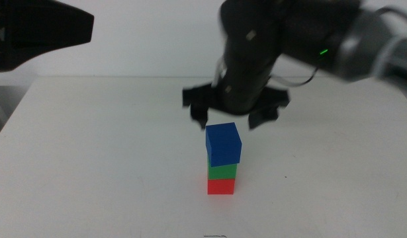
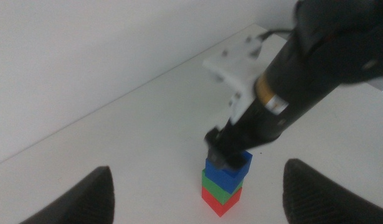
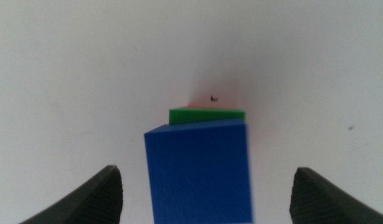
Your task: Stack red cubes first, then green, then blue cubes in a specific spot.
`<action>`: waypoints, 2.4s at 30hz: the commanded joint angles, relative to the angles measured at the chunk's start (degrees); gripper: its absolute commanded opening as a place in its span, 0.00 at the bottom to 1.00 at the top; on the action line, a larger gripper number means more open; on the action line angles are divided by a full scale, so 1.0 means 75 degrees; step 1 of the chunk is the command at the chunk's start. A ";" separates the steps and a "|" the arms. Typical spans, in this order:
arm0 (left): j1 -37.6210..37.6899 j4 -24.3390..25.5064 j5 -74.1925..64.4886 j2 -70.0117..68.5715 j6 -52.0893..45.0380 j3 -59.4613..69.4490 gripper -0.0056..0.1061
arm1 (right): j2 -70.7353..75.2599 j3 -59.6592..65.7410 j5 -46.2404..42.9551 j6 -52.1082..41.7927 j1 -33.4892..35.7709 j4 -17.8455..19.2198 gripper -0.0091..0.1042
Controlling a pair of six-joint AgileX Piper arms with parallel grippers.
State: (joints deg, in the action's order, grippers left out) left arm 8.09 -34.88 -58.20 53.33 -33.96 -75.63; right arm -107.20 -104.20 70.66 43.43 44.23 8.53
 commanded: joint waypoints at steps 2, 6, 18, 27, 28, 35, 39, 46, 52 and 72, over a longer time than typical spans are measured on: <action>-0.0013 -0.0287 0.0462 -0.0017 0.0039 -0.0177 0.87 | 0.1108 -0.0309 0.0057 -0.0370 -0.0224 0.0266 0.82; -0.0013 -0.0287 0.0462 -0.0017 0.0039 -0.0177 0.87 | 0.1944 -0.0309 -0.0074 -0.1254 -0.0548 0.0096 0.82; -0.0013 -0.0287 0.0462 -0.0017 0.0039 -0.0177 0.87 | 0.5255 0.1842 -0.2080 -0.4119 -0.3703 -0.1068 0.81; -0.0013 -0.0287 0.0462 -0.0017 0.0039 -0.0177 0.87 | 0.6252 0.2446 -0.2097 -0.4731 -0.5084 -0.1022 0.81; -0.0013 -0.0287 0.0462 -0.0017 0.0039 -0.0177 0.87 | 0.6252 0.2446 -0.2097 -0.4731 -0.5084 -0.1033 0.81; -0.0013 -0.0280 0.0462 -0.0017 0.0039 -0.0177 0.87 | 0.6204 0.2446 -0.2097 -0.4731 -0.5084 -0.1010 0.81; -0.0022 0.1005 0.2260 -0.0424 0.1557 -0.0063 0.87 | 0.6204 0.2446 -0.2097 -0.4731 -0.5084 -0.1010 0.81; -0.0022 0.5540 0.5203 -0.0694 0.5093 0.0904 0.87 | 0.6204 0.2446 -0.2097 -0.4731 -0.5084 -0.1010 0.81; -0.0022 0.6285 0.5166 -0.0656 0.6699 0.1151 0.87 | 0.6204 0.2446 -0.2097 -0.4731 -0.5084 -0.1010 0.81; -0.0022 0.6193 0.5035 -0.0384 0.6689 0.1151 0.87 | 0.6205 0.2492 -0.2131 -0.4731 -0.5084 -0.0915 0.81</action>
State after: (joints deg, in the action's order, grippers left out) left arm 7.98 11.86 -24.63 50.01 15.35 -65.42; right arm -61.43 -84.40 58.90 8.71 6.49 0.37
